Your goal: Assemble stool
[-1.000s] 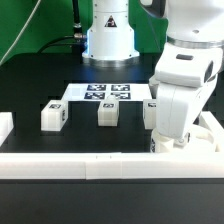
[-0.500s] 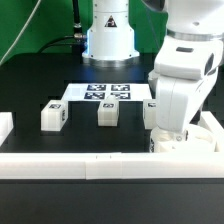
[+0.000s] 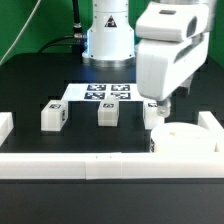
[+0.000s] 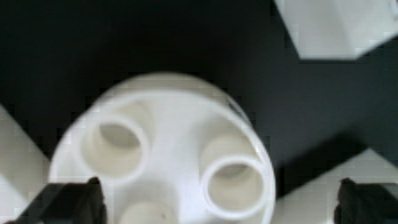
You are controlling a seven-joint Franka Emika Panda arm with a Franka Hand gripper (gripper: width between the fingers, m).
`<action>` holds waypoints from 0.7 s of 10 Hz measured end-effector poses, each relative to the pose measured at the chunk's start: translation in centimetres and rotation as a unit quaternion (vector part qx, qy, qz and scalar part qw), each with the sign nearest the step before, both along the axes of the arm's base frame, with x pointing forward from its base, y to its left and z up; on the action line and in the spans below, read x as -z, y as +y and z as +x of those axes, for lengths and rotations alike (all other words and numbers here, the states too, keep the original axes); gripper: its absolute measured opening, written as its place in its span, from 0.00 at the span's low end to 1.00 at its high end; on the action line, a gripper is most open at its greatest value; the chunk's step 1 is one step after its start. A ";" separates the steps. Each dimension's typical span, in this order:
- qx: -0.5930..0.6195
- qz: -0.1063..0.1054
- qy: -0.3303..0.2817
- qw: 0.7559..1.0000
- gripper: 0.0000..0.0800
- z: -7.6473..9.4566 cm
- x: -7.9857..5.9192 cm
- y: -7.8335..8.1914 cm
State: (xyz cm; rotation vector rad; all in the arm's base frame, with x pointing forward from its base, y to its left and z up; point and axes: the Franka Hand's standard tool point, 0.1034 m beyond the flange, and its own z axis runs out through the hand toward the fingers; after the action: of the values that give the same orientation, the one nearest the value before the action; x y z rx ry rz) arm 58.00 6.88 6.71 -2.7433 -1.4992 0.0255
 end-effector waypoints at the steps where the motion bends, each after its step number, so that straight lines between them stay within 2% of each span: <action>1: 0.014 0.001 -0.010 1.000 0.81 -0.8 0.1 -1.0; 2: 0.029 0.003 -0.003 1.000 0.81 -1.8 0.3 -2.0; 5: 0.052 0.002 -0.002 0.999 0.81 -1.8 0.3 -1.9; 7: 0.173 -0.001 -0.002 0.985 0.81 -2.1 0.7 -2.3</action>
Offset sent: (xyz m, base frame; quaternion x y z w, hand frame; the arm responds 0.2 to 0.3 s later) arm 0.0000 0.0000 0.0000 0.0000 0.0000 0.0650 0.9979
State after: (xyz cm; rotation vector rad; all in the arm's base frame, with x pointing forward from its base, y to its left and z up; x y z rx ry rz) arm 55.92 4.55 6.04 -2.9623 -1.0019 0.0158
